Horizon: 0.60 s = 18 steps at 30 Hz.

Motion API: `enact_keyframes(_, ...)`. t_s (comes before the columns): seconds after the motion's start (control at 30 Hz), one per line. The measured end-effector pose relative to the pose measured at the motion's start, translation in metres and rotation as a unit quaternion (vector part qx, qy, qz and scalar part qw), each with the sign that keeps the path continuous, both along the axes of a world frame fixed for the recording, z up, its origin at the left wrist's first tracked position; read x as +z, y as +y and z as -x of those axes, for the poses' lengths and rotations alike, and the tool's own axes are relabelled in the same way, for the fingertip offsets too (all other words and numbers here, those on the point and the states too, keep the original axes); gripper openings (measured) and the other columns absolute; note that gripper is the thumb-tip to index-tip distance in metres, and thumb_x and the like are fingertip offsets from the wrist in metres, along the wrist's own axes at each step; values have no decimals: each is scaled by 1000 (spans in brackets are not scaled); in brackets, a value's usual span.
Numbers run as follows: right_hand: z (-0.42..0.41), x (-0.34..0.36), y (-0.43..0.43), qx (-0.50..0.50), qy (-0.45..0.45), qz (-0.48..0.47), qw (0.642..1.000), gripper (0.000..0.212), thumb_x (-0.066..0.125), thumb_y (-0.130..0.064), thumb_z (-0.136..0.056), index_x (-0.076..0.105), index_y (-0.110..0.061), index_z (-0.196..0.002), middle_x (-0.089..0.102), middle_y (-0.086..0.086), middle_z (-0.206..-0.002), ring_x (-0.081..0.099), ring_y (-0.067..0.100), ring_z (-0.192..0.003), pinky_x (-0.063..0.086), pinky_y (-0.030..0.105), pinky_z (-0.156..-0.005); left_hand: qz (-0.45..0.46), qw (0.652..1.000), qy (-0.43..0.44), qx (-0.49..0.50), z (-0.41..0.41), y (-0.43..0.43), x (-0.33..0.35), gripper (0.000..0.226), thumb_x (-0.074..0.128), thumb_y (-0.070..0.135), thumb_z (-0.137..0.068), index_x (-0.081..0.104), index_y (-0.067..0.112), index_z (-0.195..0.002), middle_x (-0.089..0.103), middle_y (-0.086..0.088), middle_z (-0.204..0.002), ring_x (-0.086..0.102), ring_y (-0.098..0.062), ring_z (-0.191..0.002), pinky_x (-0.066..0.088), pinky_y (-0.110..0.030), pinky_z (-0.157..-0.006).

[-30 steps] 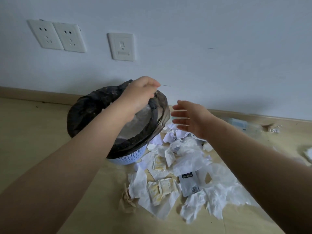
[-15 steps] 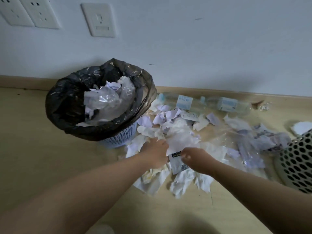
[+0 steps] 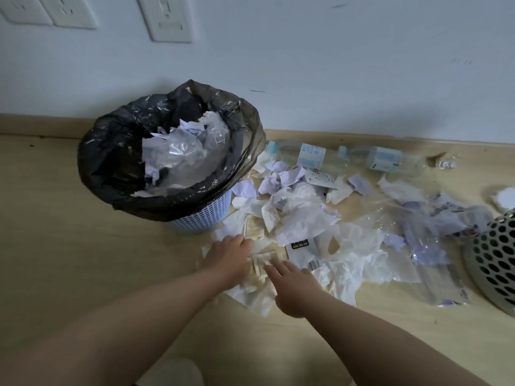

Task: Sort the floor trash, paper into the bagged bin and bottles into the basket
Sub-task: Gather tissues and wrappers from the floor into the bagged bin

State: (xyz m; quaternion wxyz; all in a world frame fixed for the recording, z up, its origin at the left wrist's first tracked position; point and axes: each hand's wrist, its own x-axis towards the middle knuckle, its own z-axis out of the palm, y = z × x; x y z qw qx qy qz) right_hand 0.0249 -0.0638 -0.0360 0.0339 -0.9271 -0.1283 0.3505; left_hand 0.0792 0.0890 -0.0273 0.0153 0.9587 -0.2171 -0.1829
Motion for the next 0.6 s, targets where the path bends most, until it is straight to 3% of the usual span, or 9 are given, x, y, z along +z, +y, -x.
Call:
enact_keyframes(0.2,1,3,-2,-26,-73,-2,997,50,33,-22,-98,17,-19,-145,33,5,-149,42,27,-128,32,42,-102,-71,991,-20,-108,19,-5,-11,32,41,20,-93,45,17,-125,54,-7,-122,46,-26,-114,37,-35,-89)
enact_keyframes(0.4,9,-3,-9,-30,-103,9,994,55,46,-4,-89,29,-24,-137,44,5,-131,46,27,-118,36,38,-95,-54,995,-26,-76,23,3,-12,31,41,0,-88,48,13,-116,52,-8,-119,47,-27,-108,35,-33,-82)
enact_keyframes(0.5,15,-7,-11,-66,-109,18,992,51,49,-6,-89,32,-23,-133,45,6,-127,47,27,-115,38,37,-93,-1,1000,21,-6,24,-7,-8,22,40,16,-95,48,15,-115,52,-7,-120,47,-26,-108,35,-33,-83)
enact_keyframes(0.6,17,-10,-11,-99,-128,20,987,33,49,-17,-93,39,-20,-125,48,5,-121,51,25,-110,40,33,-88,24,995,92,17,34,-26,-7,32,44,33,-93,48,17,-120,47,-5,-127,46,-24,-114,38,-34,-91)
